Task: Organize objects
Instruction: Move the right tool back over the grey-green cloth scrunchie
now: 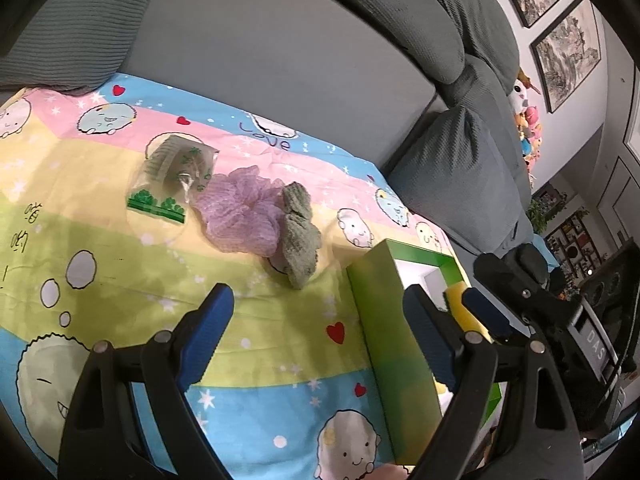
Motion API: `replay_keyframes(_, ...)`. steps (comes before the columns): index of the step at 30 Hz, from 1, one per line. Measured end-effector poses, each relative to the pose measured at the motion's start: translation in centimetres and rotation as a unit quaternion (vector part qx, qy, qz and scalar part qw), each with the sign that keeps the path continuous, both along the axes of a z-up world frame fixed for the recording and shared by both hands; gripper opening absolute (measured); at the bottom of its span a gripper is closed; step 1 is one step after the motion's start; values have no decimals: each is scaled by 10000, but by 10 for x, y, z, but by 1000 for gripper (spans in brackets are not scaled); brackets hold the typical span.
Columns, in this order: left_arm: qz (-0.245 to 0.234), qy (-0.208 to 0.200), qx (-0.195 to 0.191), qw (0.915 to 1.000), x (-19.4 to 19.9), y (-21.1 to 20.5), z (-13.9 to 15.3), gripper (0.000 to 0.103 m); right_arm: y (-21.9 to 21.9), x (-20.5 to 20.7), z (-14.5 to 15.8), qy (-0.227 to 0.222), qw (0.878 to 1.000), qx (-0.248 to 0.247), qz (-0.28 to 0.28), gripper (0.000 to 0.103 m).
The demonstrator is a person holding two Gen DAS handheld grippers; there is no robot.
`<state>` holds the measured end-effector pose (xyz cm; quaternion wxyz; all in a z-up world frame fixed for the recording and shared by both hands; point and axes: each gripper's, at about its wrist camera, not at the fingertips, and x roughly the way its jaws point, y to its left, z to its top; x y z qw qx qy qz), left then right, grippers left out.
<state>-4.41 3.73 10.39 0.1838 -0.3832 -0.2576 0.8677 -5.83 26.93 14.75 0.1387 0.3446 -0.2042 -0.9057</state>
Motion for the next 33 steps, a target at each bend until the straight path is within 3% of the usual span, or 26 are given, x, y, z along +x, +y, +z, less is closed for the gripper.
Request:
replay_keyframes(4, 108, -48, 29, 9999, -2, -8, -2, 86, -3, 0, -1, 3, 10000, 34, 47, 79)
replay_keyframes(33, 137, -144, -53, 9998, -5, -9, -4, 87, -14, -3, -6, -71, 9996, 214, 174, 80)
